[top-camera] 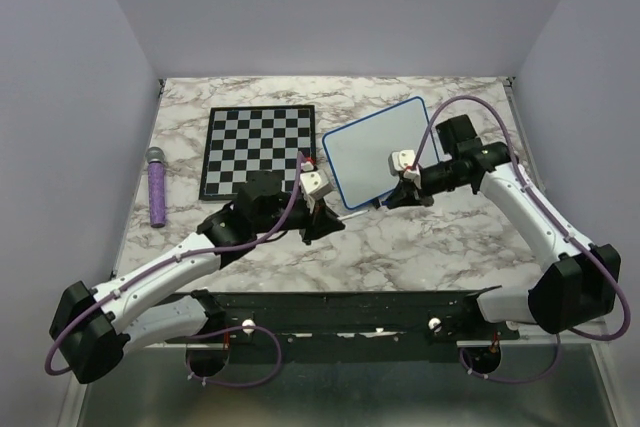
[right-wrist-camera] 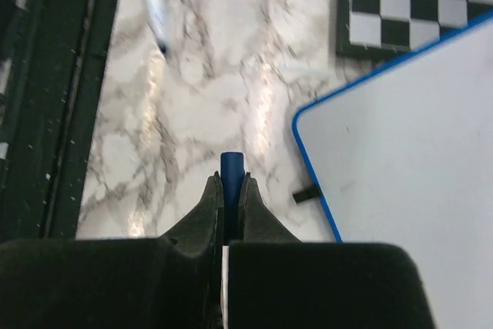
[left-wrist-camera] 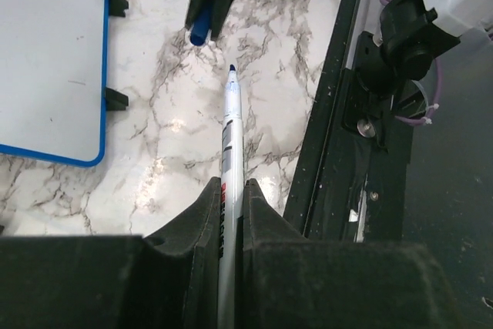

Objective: Write a sentence on the whiteboard
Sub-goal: Open the whiteboard marker at the center of the board, then place the pen cap at the center of the board, then adjust the whiteboard at the center of the board.

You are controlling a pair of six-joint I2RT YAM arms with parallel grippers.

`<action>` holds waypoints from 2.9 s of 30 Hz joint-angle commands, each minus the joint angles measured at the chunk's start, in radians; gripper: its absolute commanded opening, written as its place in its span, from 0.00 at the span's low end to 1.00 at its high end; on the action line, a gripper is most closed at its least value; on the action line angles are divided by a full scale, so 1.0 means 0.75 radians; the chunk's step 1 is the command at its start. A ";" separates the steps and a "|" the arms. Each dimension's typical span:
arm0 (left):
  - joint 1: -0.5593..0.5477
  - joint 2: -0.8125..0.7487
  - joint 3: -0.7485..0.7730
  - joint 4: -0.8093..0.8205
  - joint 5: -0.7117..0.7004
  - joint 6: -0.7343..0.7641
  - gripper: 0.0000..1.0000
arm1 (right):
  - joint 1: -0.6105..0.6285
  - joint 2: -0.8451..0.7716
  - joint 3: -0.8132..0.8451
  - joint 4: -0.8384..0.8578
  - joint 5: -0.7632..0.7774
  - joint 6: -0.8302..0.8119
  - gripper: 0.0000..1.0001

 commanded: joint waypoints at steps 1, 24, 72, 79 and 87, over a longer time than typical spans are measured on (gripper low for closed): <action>-0.010 -0.057 0.013 -0.015 -0.026 0.066 0.00 | -0.153 -0.011 -0.074 -0.054 0.080 -0.128 0.01; -0.006 -0.356 -0.445 0.394 -0.834 -0.462 0.00 | -0.225 0.124 -0.538 0.697 0.710 0.531 0.17; 0.002 -0.327 -0.512 0.564 -0.742 -0.378 0.00 | -0.706 1.163 1.031 0.321 -0.096 0.999 0.80; 0.002 -0.307 -0.502 0.568 -0.736 -0.378 0.00 | -0.706 1.282 1.145 0.270 -0.159 1.024 0.81; 0.002 -0.266 -0.484 0.578 -0.727 -0.374 0.00 | -0.700 1.382 1.215 0.129 -0.341 0.950 0.77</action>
